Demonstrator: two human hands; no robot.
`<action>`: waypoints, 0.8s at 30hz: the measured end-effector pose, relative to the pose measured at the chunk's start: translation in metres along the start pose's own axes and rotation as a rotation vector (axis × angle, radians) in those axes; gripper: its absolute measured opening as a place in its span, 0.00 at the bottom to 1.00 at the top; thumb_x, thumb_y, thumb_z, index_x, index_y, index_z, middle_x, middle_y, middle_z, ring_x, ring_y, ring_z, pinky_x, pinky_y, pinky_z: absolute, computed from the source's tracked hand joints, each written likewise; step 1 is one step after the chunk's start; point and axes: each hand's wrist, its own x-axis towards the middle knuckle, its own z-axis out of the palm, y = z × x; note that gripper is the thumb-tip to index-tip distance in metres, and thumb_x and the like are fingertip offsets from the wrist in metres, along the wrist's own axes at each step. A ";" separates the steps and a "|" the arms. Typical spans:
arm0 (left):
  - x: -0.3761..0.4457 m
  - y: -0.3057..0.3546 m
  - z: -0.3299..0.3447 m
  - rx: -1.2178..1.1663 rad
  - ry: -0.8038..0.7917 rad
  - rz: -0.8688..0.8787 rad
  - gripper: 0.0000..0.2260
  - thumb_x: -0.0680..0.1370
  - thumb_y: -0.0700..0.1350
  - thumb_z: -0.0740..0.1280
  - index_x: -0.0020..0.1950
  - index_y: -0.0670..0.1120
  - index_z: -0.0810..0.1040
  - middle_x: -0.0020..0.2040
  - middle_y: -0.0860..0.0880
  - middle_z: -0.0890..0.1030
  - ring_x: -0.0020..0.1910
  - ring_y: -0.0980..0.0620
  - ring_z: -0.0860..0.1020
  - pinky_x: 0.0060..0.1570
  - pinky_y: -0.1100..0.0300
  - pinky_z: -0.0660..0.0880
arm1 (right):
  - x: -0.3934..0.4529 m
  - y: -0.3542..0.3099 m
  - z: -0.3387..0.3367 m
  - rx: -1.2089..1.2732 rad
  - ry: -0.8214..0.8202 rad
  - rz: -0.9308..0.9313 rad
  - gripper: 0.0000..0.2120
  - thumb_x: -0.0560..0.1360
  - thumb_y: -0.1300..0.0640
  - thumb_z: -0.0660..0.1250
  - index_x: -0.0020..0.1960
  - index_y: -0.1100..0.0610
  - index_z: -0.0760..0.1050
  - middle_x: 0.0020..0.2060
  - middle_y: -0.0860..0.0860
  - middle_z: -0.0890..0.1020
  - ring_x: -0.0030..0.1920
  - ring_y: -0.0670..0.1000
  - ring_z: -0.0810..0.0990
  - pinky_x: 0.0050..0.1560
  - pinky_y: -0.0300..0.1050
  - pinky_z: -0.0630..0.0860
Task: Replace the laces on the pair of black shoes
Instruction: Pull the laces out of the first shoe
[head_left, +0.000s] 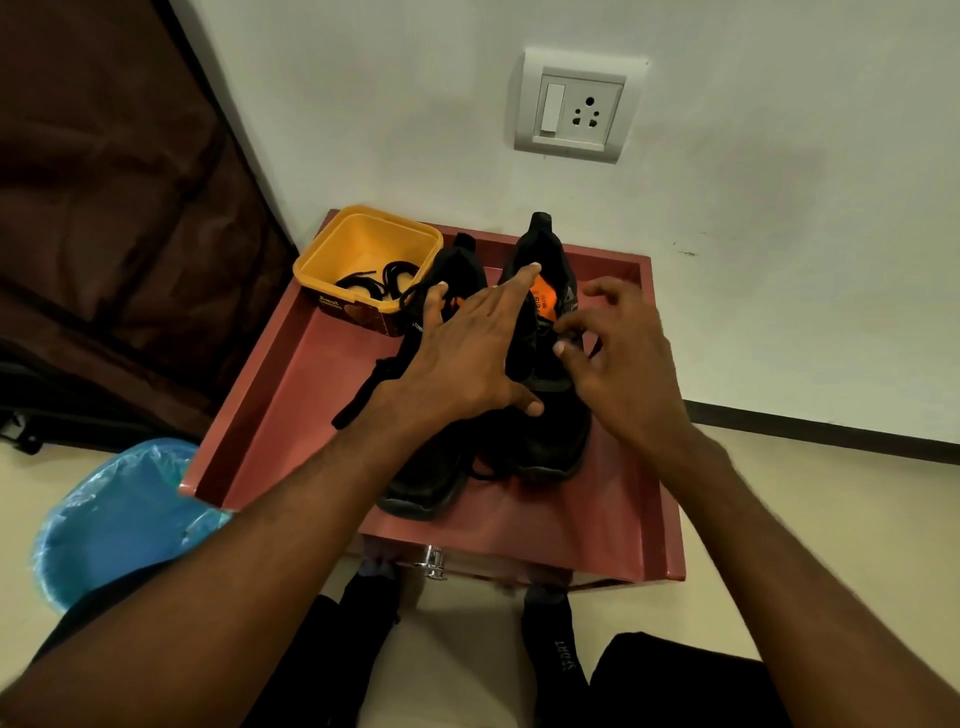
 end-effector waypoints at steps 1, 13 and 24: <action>0.000 0.000 0.000 0.002 0.000 0.003 0.65 0.62 0.65 0.81 0.83 0.55 0.38 0.82 0.52 0.59 0.82 0.50 0.56 0.77 0.36 0.37 | -0.001 0.004 0.005 -0.065 -0.078 -0.023 0.14 0.75 0.55 0.74 0.60 0.51 0.82 0.71 0.50 0.72 0.70 0.53 0.70 0.65 0.52 0.73; 0.000 -0.003 0.000 0.026 0.002 0.001 0.65 0.62 0.67 0.80 0.84 0.54 0.39 0.83 0.52 0.58 0.83 0.50 0.55 0.78 0.37 0.36 | 0.013 -0.004 -0.021 1.843 0.186 1.099 0.12 0.83 0.62 0.54 0.44 0.57 0.72 0.49 0.58 0.83 0.54 0.63 0.86 0.61 0.70 0.74; -0.001 0.000 0.000 0.018 -0.018 0.011 0.63 0.64 0.64 0.81 0.84 0.54 0.40 0.84 0.52 0.56 0.82 0.50 0.57 0.78 0.37 0.38 | 0.003 0.003 0.000 -0.057 -0.096 -0.032 0.10 0.74 0.50 0.74 0.55 0.46 0.83 0.72 0.46 0.71 0.72 0.51 0.68 0.68 0.57 0.71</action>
